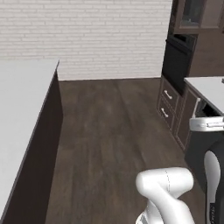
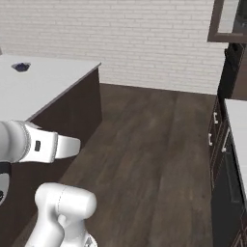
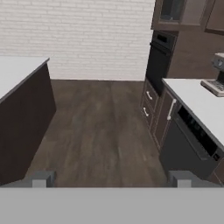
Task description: Gather all objects into one cabinet and sort the glasses and bowls to opposite sides.
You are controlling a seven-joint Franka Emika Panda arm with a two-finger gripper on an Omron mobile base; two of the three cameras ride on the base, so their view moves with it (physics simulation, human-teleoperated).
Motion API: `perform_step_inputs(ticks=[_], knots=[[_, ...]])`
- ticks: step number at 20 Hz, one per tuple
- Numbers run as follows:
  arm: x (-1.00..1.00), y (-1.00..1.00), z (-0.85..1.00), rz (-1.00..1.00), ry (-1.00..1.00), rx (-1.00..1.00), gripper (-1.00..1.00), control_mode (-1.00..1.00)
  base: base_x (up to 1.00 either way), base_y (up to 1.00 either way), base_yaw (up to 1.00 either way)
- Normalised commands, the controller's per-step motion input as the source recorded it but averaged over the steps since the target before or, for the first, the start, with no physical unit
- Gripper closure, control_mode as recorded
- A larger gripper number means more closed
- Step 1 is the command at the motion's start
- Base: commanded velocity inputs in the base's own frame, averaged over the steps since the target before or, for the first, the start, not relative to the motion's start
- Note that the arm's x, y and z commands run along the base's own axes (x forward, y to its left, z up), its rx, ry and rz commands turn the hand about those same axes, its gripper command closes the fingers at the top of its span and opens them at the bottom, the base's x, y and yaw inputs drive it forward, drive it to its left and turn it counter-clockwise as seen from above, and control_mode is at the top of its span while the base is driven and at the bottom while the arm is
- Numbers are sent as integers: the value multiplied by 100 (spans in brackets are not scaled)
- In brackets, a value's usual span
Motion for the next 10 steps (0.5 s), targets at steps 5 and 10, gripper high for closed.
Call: perform_step_inputs(ticks=[5,10], knots=[[0,0,0,0,0,0,-100,100,71,-51,1],[0,0,0,0,0,0,-100,100,65,-27,0]])
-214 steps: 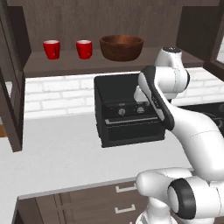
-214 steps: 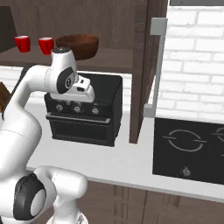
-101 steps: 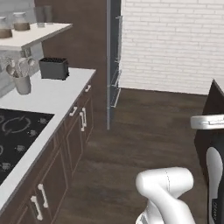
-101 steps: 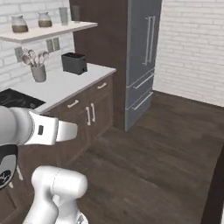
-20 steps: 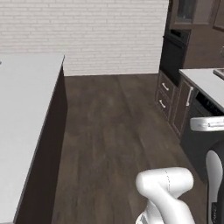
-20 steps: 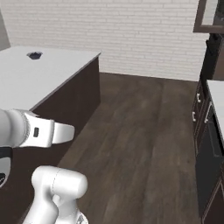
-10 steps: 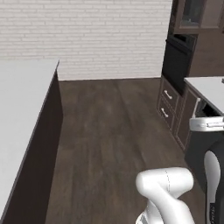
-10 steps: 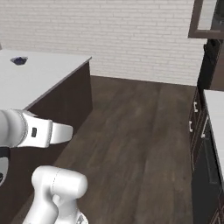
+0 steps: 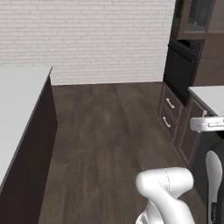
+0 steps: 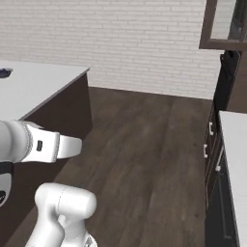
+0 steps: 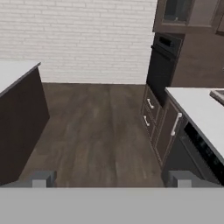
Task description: Gather all objects into one cabinet and sort the glasses and bowls to opposite sides.
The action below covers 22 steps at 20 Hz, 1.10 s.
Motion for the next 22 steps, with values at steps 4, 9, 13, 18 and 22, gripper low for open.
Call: perform_step_inputs(ticks=[4,9,13,18,22], knots=[[0,0,0,0,0,0,-100,100,73,-30,0],[0,0,0,0,0,0,-100,100,88,-37,0],[0,0,0,0,0,0,-100,100,60,-42,1],[0,0,0,0,0,0,-100,100,7,-45,-17],[0,0,0,0,0,0,-100,100,0,-33,-31]])
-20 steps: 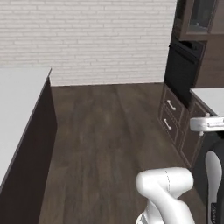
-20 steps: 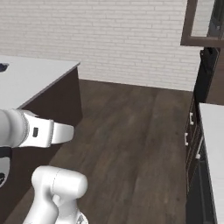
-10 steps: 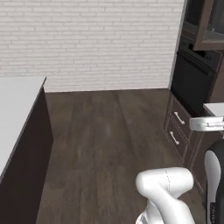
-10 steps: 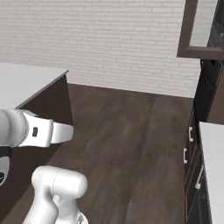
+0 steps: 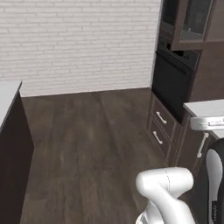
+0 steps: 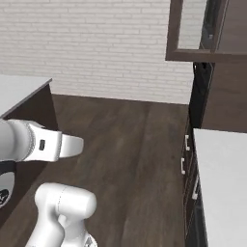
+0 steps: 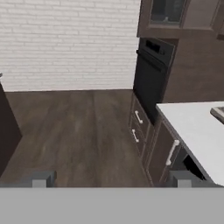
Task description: Gather all objects into one cabinet and sort the glasses and bowls to opposite sides.
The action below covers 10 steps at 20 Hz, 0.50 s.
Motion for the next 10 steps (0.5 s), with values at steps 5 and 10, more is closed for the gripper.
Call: perform_step_inputs(ticks=[5,10], knots=[[0,0,0,0,0,0,-100,100,0,-38,-33],[0,0,0,0,0,0,-100,100,17,-52,-24]])
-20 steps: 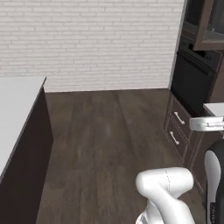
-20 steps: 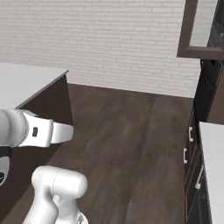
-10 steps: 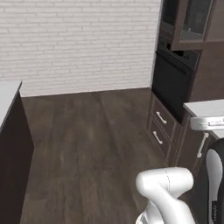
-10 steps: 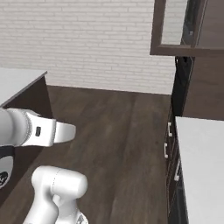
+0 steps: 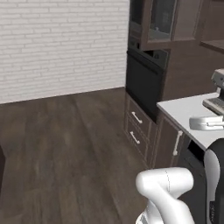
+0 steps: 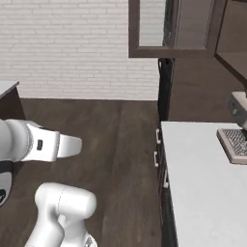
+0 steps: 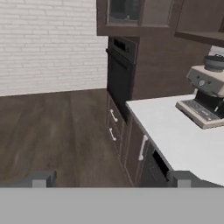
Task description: Gather all objects into one cabinet and sort the glasses and bowls to opposite sides.
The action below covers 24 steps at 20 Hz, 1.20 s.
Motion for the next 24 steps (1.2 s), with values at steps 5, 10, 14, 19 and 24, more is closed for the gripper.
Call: perform_step_inputs(ticks=[5,10,14,19,24], knots=[[0,0,0,0,0,0,-100,100,25,-56,-11],[0,0,0,0,0,0,-100,100,27,-35,-24],[0,0,0,0,0,0,-100,100,41,0,-3],[0,0,0,0,0,0,-100,100,49,0,0],[0,0,0,0,0,0,-100,100,66,0,0]])
